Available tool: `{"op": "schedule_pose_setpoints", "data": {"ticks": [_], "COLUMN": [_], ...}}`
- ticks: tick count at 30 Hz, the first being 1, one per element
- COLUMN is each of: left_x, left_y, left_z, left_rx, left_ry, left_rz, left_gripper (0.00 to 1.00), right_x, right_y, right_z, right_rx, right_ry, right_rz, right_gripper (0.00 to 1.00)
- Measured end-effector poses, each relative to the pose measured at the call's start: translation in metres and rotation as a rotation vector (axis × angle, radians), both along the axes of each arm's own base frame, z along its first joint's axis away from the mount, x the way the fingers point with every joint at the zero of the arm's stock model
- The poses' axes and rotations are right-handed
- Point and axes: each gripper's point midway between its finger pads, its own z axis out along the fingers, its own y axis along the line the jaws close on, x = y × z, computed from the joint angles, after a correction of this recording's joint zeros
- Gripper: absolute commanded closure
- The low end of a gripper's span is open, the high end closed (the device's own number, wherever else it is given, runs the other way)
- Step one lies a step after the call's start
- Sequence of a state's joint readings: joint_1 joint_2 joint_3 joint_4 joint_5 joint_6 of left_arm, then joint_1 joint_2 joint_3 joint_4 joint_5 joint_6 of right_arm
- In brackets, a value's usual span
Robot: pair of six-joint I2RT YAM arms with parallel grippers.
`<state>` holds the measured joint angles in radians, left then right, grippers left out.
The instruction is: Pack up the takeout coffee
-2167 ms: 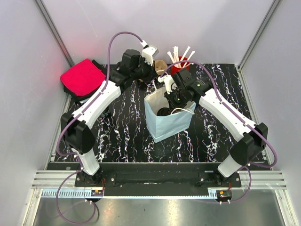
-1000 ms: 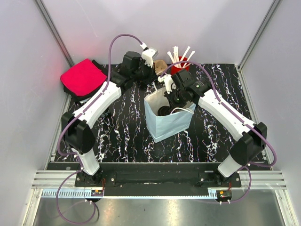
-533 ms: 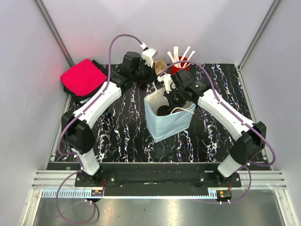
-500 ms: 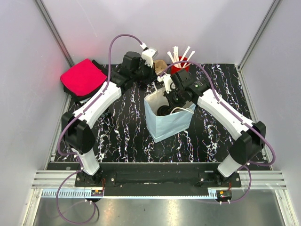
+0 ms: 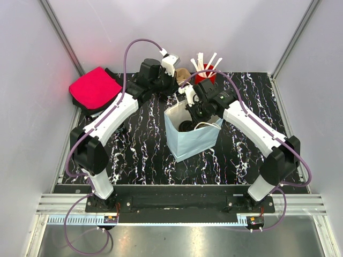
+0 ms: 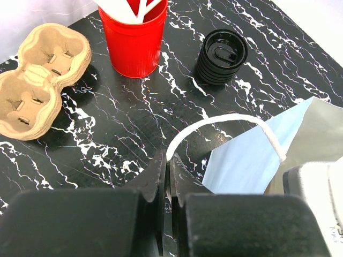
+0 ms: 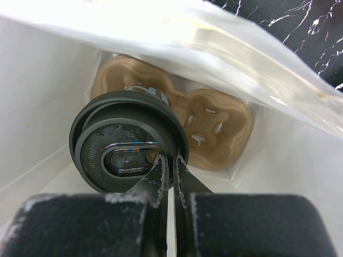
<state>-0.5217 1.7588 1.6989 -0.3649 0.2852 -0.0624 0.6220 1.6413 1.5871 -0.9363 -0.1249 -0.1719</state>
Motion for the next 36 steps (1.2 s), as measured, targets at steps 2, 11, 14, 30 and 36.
{"op": "schedule_pose_setpoints", "data": {"ticks": [2, 11, 14, 30, 36], "left_x": [0.000, -0.001, -0.001, -0.003, -0.004], "left_y": [0.000, -0.001, -0.001, -0.003, -0.004], "left_z": [0.000, 0.000, 0.000, -0.002, -0.002], "left_rx": [0.000, 0.000, 0.000, -0.005, -0.005], "left_ry": [0.000, 0.000, 0.001, 0.012, 0.013], "left_rz": [0.000, -0.003, -0.004, -0.006, -0.008], "left_gripper": [1.00, 1.00, 1.00, 1.00, 1.00], "right_x": [0.000, 0.002, 0.002, 0.003, 0.003], "right_y": [0.000, 0.006, 0.007, 0.013, 0.014], "right_z": [-0.001, -0.003, -0.004, -0.004, -0.007], "right_rx": [0.000, 0.014, 0.015, 0.033, 0.029], "right_ry": [0.002, 0.016, 0.019, 0.030, 0.038], "right_rz": [0.000, 0.011, 0.012, 0.024, 0.025], "right_gripper": [1.00, 1.00, 1.00, 1.00, 1.00]}}
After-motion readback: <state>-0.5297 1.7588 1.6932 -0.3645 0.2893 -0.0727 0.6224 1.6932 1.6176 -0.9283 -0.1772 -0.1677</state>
